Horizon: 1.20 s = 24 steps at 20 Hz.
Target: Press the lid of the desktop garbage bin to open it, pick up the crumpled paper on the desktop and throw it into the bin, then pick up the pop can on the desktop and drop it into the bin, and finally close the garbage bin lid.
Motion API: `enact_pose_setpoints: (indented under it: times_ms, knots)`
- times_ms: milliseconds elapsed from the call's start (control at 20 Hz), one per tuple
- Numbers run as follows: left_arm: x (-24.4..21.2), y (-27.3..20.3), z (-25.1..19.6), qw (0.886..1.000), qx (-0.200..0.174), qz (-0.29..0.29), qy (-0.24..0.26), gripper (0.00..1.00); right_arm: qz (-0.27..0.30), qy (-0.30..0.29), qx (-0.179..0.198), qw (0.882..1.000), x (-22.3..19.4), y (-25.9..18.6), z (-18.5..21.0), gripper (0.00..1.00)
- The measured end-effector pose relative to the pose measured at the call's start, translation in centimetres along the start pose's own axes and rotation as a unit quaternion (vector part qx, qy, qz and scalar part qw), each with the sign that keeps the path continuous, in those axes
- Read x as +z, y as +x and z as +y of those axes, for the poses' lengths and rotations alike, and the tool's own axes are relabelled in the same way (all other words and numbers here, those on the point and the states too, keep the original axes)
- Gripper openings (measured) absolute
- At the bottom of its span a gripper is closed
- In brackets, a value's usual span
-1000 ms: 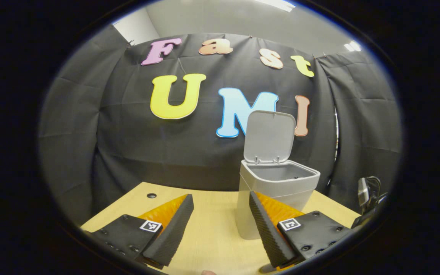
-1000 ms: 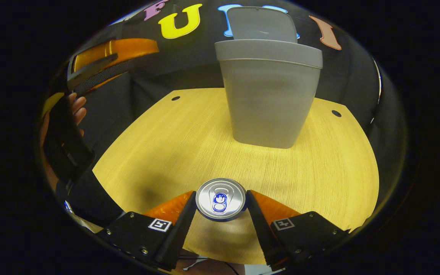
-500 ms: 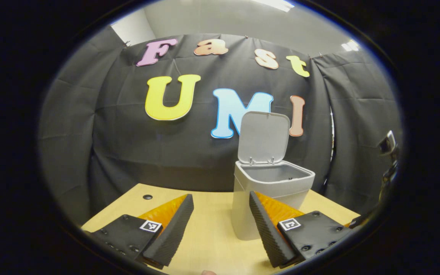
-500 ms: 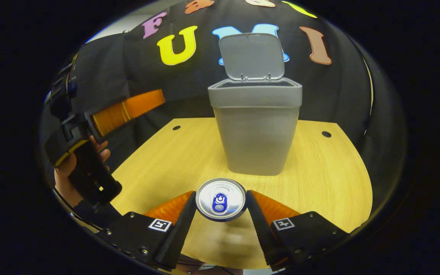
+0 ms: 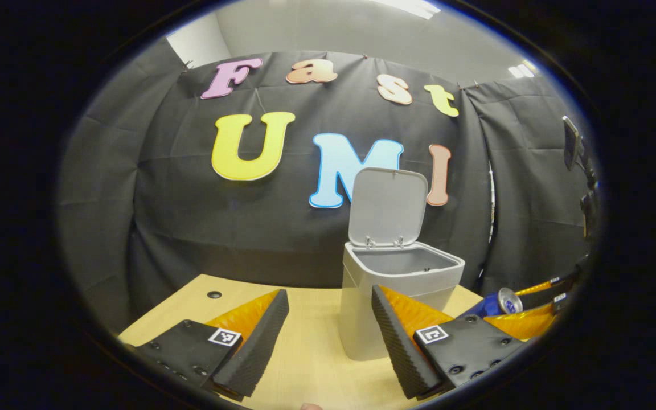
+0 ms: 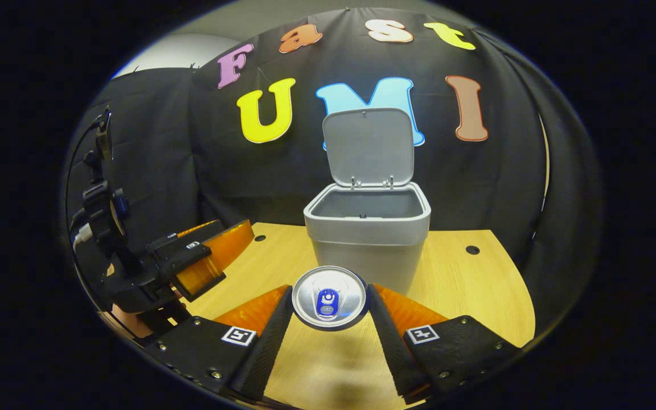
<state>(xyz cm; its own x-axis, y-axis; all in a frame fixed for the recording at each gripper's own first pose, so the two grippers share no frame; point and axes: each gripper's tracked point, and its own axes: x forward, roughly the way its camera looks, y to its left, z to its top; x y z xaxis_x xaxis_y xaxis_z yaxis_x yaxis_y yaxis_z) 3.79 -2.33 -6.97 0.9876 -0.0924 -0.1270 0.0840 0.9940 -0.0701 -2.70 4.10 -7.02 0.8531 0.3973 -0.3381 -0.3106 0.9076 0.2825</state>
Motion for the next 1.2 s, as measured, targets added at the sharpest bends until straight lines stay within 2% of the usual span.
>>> enact_pose_setpoints:
  times_ms: [550,750,950,1200]
  knots:
    - [0.0,-0.3,0.0,1.000,0.007,-0.003,-0.003,0.96,-0.116,-0.024,-0.007,0.993,9.2,-0.5,-1.0,0.81]
    - [0.3,0.0,-0.1,1.000,0.007,-0.004,-0.003,0.96,-0.147,-0.040,-0.023,0.988,11.4,0.2,-1.9,0.80]
    - [0.7,0.2,-0.6,1.000,0.005,-0.005,-0.007,0.96,-0.160,-0.058,-0.047,0.984,12.7,1.8,-3.3,0.80]
    - [0.6,-0.7,-0.4,1.000,0.010,-0.004,-0.014,0.96,-0.145,-0.068,-0.071,0.985,12.8,5.2,-5.2,0.80]
